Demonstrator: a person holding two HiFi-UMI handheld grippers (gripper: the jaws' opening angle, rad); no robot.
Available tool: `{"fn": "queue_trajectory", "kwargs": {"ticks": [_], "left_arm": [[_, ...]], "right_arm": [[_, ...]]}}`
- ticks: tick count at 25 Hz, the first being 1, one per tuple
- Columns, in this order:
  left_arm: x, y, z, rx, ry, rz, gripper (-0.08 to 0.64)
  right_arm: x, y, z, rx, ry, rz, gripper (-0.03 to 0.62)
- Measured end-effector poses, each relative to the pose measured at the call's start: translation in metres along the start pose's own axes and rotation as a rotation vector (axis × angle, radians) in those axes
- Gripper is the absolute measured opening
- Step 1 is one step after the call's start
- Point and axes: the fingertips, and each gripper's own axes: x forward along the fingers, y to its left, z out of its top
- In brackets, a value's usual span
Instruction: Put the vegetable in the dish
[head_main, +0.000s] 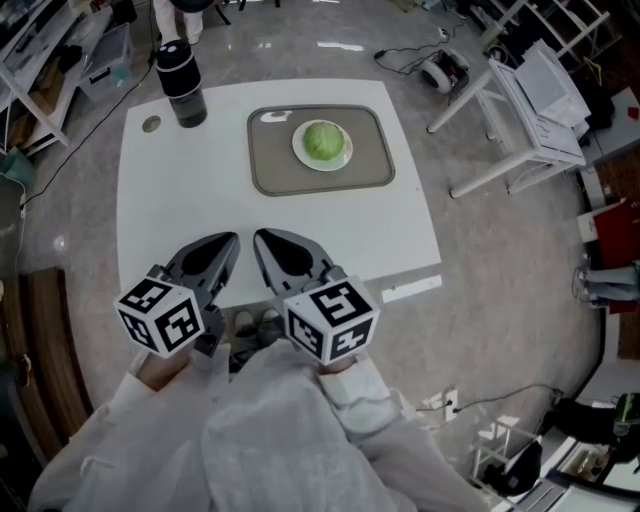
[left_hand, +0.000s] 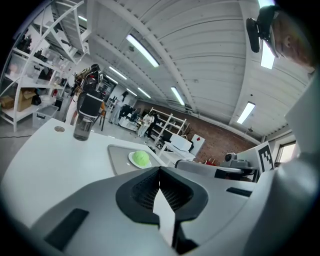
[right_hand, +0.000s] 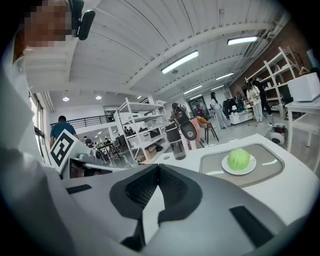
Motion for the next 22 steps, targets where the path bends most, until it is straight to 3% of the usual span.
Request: {"fn": "queue_trajectory", "kwargs": {"ticks": [22], "left_arm": [[-0.001,-0.011,-0.011,0.035,0.033,0.021,0.009]], "right_arm": [[-0.004,0.006,-0.005,-0.038,0.012,0.02,0.014]]}}
